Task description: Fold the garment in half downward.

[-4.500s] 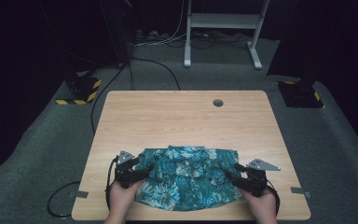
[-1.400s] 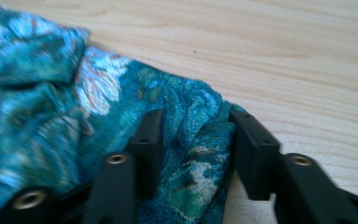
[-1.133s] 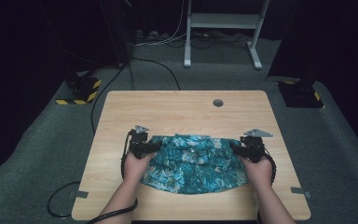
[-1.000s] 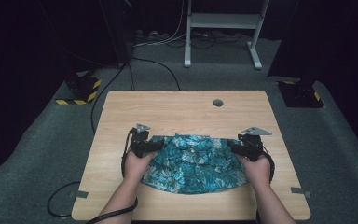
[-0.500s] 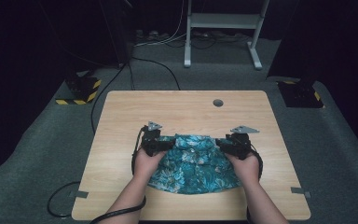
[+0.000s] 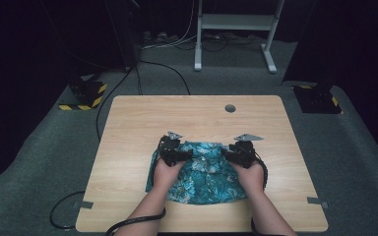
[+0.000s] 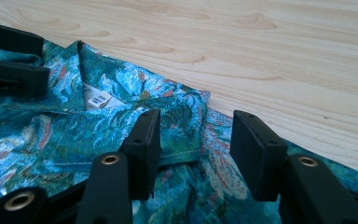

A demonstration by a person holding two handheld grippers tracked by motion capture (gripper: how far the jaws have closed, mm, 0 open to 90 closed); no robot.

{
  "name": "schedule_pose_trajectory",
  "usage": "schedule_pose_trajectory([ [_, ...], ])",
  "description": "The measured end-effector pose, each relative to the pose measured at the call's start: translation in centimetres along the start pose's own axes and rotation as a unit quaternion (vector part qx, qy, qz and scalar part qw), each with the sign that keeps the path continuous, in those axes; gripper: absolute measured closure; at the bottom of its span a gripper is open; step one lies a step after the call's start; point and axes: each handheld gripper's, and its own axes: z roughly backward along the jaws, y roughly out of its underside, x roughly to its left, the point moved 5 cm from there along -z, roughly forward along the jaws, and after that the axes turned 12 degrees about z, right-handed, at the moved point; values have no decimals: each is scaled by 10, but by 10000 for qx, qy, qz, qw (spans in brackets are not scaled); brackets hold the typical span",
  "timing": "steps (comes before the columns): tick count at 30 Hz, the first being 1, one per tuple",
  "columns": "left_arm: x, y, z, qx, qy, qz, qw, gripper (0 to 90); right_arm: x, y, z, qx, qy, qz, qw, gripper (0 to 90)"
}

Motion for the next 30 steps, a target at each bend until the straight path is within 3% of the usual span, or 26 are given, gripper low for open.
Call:
schedule_pose_trajectory([
  [8, 2, 0, -8, 67, -96, -52, 9999, 289, 2, 3, -11, 127, -43, -79, 9999, 523],
  [16, -5, 4, -7, 93, -41, -357, 9993, 404, 10, 7, -19, 299, -73, 24, 9995, 494],
  [19, -6, 6, -6, 68, -122, -450, 9989, 458, 12, 8, -20, 262, -7, 170, 9995, 504],
  [22, -6, 6, -5, 51, -173, -511, 9985, 528, 13, 8, -20, 282, -11, 242, 9993, 575],
  [26, -5, 9, -3, -31, -118, -405, 9991, 648, 13, 9, -18, 280, 8, 264, 9993, 786],
  [30, -6, 9, 1, -117, -31, -327, 9994, 778, 14, 8, -16, 206, 22, 357, 9991, 845],
])
